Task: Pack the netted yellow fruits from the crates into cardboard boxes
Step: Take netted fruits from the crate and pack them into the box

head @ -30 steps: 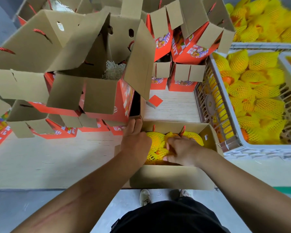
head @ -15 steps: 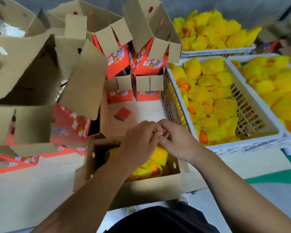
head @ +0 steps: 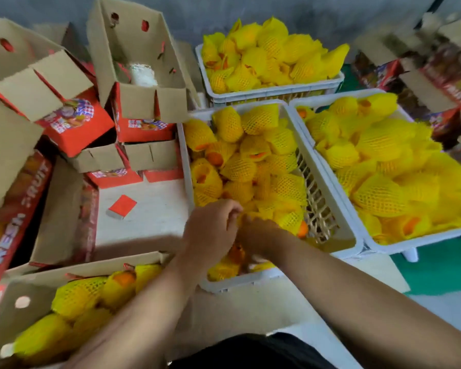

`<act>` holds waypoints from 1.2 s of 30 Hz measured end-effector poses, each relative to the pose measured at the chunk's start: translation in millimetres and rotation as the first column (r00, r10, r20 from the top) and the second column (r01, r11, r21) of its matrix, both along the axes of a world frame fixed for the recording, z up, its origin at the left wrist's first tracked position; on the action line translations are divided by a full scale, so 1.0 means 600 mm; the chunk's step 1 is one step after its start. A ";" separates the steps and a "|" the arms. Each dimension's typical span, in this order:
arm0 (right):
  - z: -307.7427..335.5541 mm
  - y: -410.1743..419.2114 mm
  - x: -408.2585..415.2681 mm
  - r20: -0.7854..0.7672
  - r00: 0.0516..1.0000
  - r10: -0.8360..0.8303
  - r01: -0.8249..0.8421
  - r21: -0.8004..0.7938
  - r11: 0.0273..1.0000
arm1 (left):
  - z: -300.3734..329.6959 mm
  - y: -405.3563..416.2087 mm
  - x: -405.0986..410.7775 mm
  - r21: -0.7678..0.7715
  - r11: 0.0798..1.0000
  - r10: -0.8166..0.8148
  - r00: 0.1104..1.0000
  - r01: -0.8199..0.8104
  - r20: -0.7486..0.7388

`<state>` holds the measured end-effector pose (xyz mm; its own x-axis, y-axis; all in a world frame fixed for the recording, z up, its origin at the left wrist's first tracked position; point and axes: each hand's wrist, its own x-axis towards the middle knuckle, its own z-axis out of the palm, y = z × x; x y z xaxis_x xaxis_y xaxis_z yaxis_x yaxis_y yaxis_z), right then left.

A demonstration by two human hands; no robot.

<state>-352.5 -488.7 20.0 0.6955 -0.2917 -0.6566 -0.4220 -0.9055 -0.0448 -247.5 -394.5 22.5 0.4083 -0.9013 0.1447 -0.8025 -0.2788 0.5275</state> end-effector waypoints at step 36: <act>0.002 -0.111 -0.077 -0.031 0.549 -0.835 0.055 0.998 0.000 | 0.023 -0.011 -0.055 -0.026 0.991 0.099 0.851 -0.131 -0.516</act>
